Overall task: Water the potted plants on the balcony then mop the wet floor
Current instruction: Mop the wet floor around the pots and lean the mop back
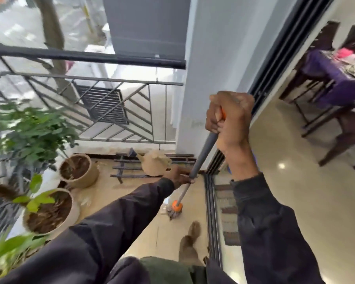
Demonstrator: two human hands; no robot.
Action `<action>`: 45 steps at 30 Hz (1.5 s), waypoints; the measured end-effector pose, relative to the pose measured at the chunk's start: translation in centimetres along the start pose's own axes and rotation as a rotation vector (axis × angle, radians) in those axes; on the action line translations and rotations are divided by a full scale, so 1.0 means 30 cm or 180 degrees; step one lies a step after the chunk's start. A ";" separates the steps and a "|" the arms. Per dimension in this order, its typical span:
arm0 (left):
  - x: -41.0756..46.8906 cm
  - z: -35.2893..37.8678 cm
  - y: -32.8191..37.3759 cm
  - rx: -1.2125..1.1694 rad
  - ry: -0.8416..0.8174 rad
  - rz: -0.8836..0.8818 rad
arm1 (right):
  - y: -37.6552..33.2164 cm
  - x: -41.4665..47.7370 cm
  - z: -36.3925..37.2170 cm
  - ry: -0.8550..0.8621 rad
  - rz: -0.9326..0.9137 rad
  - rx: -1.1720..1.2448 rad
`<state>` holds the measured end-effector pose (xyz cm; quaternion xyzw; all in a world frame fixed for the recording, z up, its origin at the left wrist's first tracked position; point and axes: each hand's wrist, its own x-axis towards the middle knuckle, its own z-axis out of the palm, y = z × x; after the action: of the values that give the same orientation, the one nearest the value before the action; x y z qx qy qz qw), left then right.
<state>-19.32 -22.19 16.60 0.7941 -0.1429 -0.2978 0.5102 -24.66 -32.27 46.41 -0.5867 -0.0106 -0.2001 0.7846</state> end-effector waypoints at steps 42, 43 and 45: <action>1.378 -0.374 0.293 0.0002 -0.1138 0.0235 | 0.812 1.296 -0.446 0.1384 0.0217 -0.1701; 1.385 -0.390 0.293 -0.0002 -0.1093 0.0230 | 0.827 1.314 -0.443 0.1345 0.0290 -0.1937; 1.395 -0.420 0.299 -0.0023 -0.0972 0.0198 | 0.862 1.344 -0.450 0.1218 0.0386 -0.2379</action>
<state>21.90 -39.21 14.75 0.7329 -0.2423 -0.3996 0.4944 17.92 -50.93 28.65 -0.7826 0.2432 -0.2490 0.5162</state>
